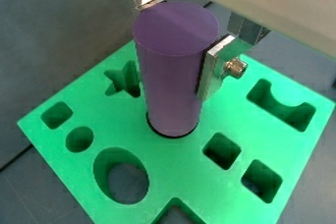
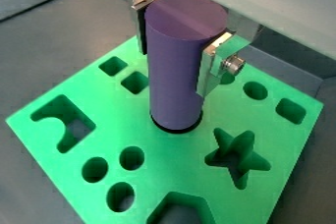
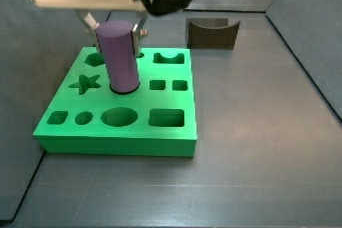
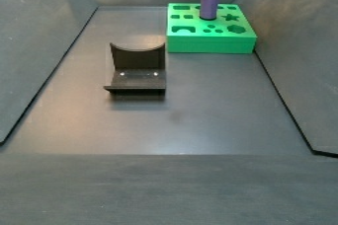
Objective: Insert the round object.
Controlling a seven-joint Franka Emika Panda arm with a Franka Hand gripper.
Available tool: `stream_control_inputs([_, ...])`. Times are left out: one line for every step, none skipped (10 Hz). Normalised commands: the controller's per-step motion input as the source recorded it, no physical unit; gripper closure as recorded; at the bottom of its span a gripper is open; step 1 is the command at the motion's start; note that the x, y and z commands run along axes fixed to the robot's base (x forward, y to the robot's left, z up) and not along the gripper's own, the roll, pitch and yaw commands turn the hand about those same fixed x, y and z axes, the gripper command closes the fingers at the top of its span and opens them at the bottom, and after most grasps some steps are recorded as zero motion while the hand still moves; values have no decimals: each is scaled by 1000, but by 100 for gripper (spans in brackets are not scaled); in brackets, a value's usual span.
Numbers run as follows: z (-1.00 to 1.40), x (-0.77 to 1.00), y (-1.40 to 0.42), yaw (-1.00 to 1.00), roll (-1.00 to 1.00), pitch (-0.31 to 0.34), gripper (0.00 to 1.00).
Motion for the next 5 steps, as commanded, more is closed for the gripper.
stream_control_inputs([-520,0,0,0,-71,0,100])
stream_control_inputs([-520,0,-9,-29,-140,0,100])
stream_control_inputs([-640,0,-23,-26,-106,0,100])
stream_control_inputs([-680,0,-20,-9,-63,0,100])
stream_control_inputs([-614,0,-9,0,-36,0,100])
